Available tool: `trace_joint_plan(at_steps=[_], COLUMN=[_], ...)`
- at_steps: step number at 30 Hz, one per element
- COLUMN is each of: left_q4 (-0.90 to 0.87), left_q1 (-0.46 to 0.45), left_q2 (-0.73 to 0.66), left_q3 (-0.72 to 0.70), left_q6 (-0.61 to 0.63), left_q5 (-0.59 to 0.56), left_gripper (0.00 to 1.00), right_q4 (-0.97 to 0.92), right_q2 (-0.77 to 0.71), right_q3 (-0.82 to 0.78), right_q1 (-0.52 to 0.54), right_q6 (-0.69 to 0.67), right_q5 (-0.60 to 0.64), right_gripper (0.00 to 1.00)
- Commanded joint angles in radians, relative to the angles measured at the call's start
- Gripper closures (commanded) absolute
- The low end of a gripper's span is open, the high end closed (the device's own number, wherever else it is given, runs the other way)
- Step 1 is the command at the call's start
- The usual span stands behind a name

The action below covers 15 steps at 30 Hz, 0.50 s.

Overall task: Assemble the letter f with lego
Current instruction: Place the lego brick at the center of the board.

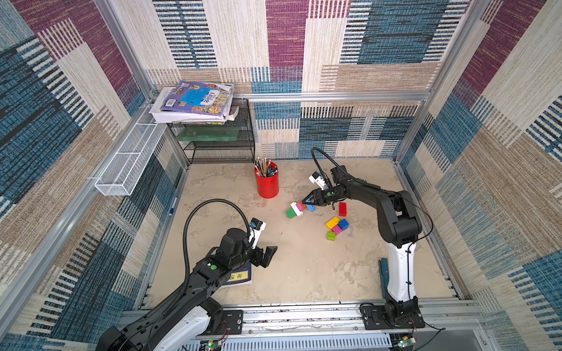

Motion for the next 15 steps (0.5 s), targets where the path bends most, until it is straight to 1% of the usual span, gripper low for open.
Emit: trace_joint_plan(at_steps=[1, 15], left_q4=[0.010, 0.011], left_q1=[-0.001, -0.001], left_q2=[0.001, 0.009], left_q3=[0.006, 0.009], left_q6=[0.001, 0.001], left_q5=[-0.009, -0.008], left_gripper=[0.01, 0.01], right_q4=[-0.001, -0.001], right_q2=[0.012, 0.072], right_q3=[0.009, 0.028], right_q1=[0.000, 0.001], right_q6=[-0.023, -0.015], right_q5=[-0.020, -0.017], right_gripper=[0.54, 0.51])
